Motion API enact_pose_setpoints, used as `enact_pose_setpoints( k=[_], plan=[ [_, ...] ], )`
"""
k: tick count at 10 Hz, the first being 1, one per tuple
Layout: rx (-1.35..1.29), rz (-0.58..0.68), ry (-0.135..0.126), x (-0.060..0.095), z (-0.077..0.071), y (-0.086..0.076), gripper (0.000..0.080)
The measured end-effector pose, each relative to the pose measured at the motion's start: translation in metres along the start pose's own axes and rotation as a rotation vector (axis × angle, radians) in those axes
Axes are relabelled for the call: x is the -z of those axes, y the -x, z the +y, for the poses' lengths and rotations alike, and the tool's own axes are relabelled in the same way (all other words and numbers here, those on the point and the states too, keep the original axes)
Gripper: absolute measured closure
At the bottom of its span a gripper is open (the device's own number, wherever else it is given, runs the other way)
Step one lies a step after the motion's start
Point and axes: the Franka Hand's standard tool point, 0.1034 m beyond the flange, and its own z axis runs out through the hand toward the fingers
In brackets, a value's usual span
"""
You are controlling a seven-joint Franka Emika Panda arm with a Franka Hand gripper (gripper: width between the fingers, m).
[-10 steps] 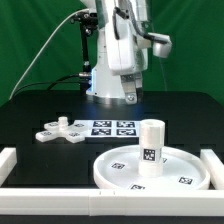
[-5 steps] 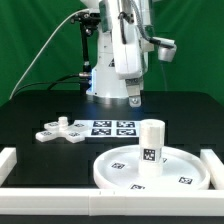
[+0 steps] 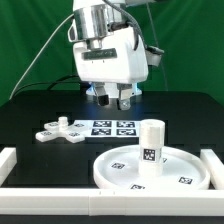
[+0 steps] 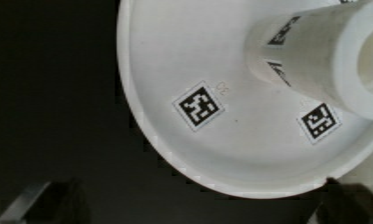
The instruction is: Assemble round table
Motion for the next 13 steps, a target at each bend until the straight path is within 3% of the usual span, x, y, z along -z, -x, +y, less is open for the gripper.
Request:
enact_pose_setpoints(
  k=[4,7,8,9,13],
  plan=[
    [0.245,0.000,0.003,-0.001,0.002,-0.001,0.0151],
    [0.526,-0.071,0.060,-0.003,0.052,-0.025,0.0151],
    [0.632,-0.030,0.070,-0.003,0.057,-0.030,0.0151],
    [0.706,0.009,0.067,-0.005,0.056,-0.024,0.0151],
    [0.921,-0.014,0.081,-0.005,0.063,-0.028,0.0151]
  ],
)
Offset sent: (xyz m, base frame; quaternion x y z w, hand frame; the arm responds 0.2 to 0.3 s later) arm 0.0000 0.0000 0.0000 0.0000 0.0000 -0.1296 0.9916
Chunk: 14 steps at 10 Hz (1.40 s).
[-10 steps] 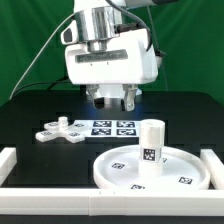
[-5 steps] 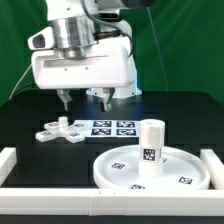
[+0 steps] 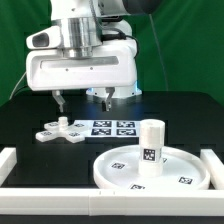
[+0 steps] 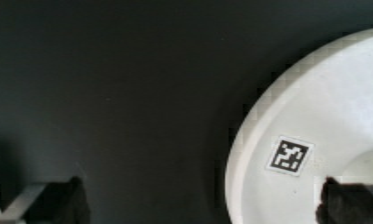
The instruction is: Assemble round table
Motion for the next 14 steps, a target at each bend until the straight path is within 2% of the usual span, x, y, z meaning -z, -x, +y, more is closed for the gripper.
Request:
enact_pose_setpoints(
  k=[2,3,6,7,8,9,10,11,12,14],
  plan=[
    [0.092,-0.033,0.028,-0.001,0.032,0.013,0.0151],
    [0.066,-0.043,0.031,-0.002,0.040,0.015,0.0151],
    [0.060,-0.068,0.023,-0.003,0.036,0.017,0.0151],
    [0.064,-0.146,0.004,-0.005,0.034,0.021,0.0151],
    [0.116,-0.243,0.007,-0.007,0.043,0.026,0.0151],
    [0.175,-0.324,0.033,-0.008,0.052,0.026,0.0151],
    [0.230,-0.361,0.046,-0.010,0.053,0.025,0.0151],
    [0.304,-0.370,0.039,-0.011,0.053,0.024,0.0151],
    [0.260,-0.442,0.033,-0.010,0.052,0.034,0.0151],
    [0.266,-0.570,0.048,-0.012,0.051,0.032,0.0151]
  ],
)
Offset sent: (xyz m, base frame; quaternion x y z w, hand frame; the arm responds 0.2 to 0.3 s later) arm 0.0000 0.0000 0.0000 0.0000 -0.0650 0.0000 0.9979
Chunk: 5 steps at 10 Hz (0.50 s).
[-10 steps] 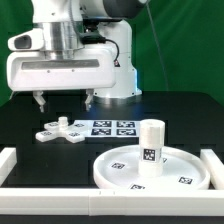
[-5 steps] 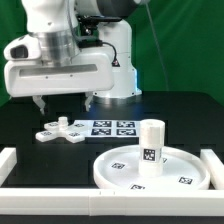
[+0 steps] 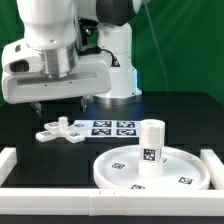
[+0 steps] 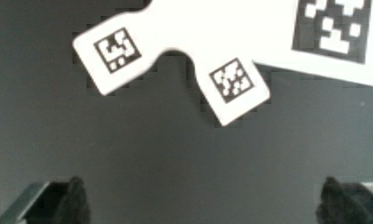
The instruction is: Assemble round table
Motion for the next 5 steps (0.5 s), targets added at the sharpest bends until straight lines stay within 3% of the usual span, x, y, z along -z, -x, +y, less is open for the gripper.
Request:
enact_pose_setpoints(
  k=[2,5],
  plan=[
    [-0.043,-0.183,0.007,-0.007,0.003,0.010,0.0151],
    [-0.065,-0.253,0.011,-0.018,0.009,0.010,0.0151]
  ],
)
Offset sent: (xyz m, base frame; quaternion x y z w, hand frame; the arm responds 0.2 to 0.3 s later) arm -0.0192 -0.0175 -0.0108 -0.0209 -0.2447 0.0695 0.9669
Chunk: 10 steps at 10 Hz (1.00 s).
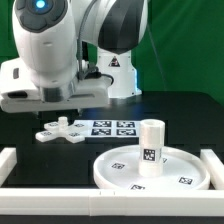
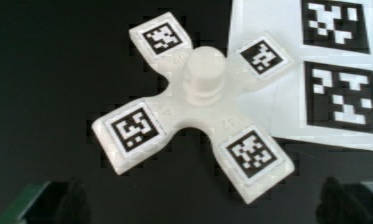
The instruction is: Assemble round table
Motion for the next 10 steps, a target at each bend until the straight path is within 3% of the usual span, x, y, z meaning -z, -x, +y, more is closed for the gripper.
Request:
enact_pose_setpoints(
  k=[3,5,6,10],
  plan=[
    [-0.041,-0.013,-0.003,-0.005,-0.002,0.002,0.0151],
    [-0.120,-0.099,-0.030,-0.033,-0.008,0.020,0.0151],
    [-0.129,-0.124,-0.041,-0.037,-0.008,0.024,0.0151],
    [-0.124,-0.136,-0.039,-0.039,-0.012,0.022,0.0151]
  ],
)
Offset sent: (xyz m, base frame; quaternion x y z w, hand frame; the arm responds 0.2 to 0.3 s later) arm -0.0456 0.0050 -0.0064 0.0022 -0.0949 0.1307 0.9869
